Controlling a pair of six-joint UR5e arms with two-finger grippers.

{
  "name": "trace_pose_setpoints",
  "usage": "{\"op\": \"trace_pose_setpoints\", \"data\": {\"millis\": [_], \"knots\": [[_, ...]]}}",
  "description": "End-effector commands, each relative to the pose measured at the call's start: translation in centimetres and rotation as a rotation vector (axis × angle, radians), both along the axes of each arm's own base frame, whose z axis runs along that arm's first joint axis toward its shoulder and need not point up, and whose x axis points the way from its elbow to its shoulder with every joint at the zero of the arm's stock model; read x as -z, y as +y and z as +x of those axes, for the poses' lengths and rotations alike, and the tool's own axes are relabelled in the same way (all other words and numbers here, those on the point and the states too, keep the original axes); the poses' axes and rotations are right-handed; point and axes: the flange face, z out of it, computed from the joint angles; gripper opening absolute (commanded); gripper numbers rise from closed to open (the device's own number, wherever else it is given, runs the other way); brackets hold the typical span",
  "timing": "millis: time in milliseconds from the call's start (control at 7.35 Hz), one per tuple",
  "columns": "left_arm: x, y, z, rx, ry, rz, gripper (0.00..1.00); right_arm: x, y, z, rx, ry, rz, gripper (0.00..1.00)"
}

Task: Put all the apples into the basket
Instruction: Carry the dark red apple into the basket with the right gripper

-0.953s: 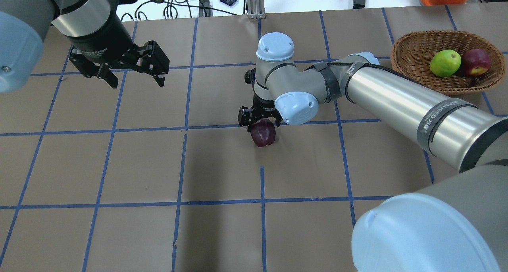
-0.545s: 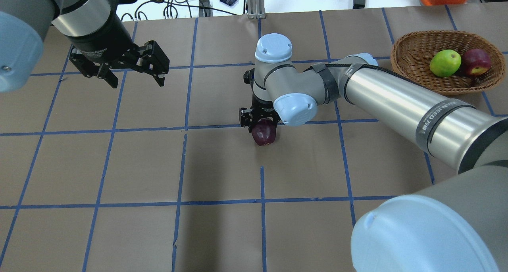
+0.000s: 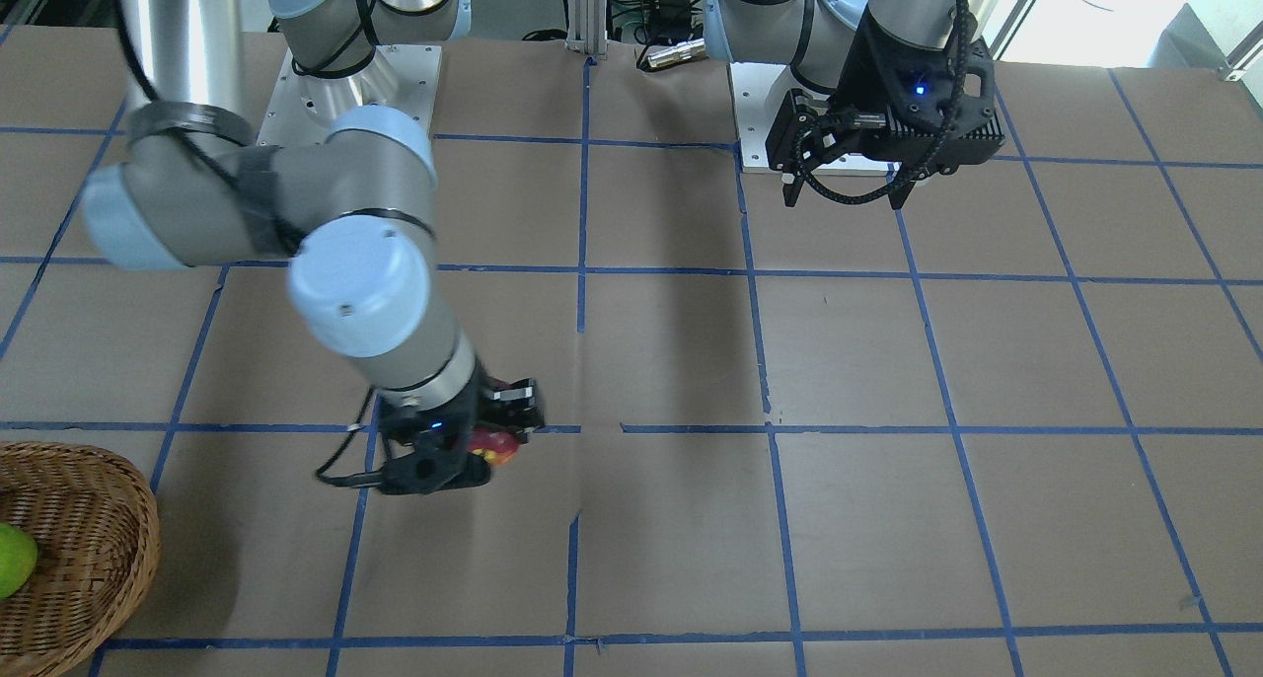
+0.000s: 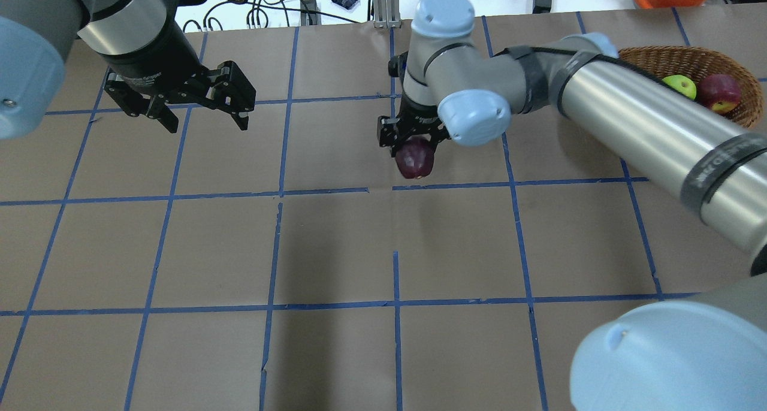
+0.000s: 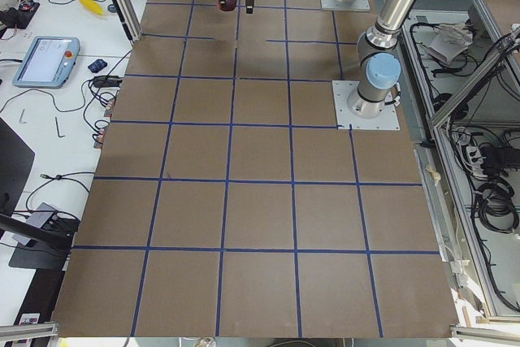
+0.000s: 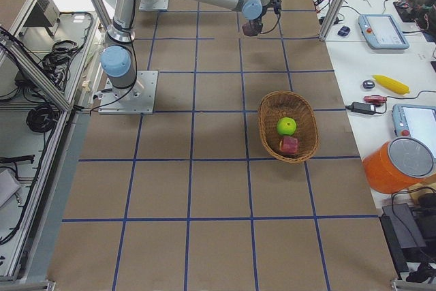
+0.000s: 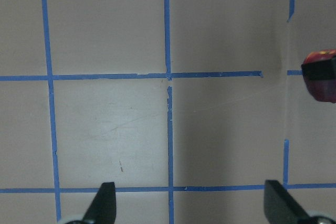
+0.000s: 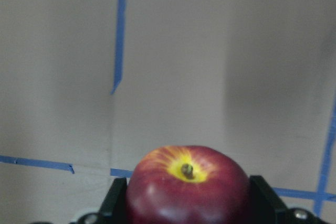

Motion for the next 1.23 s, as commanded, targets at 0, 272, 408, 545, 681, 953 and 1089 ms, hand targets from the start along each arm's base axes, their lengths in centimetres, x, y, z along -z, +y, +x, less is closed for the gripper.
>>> {"op": "trace_pose_setpoints", "data": {"millis": [0,272,408,545,681,953,1089], "knots": [[0.0,0.0,0.0,0.000,0.000,0.000,1.00,-4.7,-5.2,-15.1,0.102,0.090,-0.023,0.00],[0.0,0.0,0.0,0.000,0.000,0.000,1.00,-3.0,-6.3,-25.4,0.070,0.200,0.006,0.00],[0.1,0.0,0.0,0.000,0.000,0.002,1.00,-1.1,-6.6,-29.3,0.076,0.204,0.032,0.00],[0.2,0.0,0.0,0.000,0.000,0.003,1.00,0.9,-7.3,-32.9,0.092,0.211,0.012,0.00],[0.2,-0.1,0.2,-0.003,-0.002,0.003,1.00,3.2,-7.6,-33.8,0.056,0.213,0.019,0.00],[0.2,-0.1,0.2,-0.002,-0.002,0.003,1.00,4.3,-7.5,-35.2,0.071,0.226,0.040,0.00],[0.2,-0.1,0.2,-0.002,-0.002,0.003,1.00,6.0,-8.0,-35.2,0.069,0.207,0.058,0.32]]}}
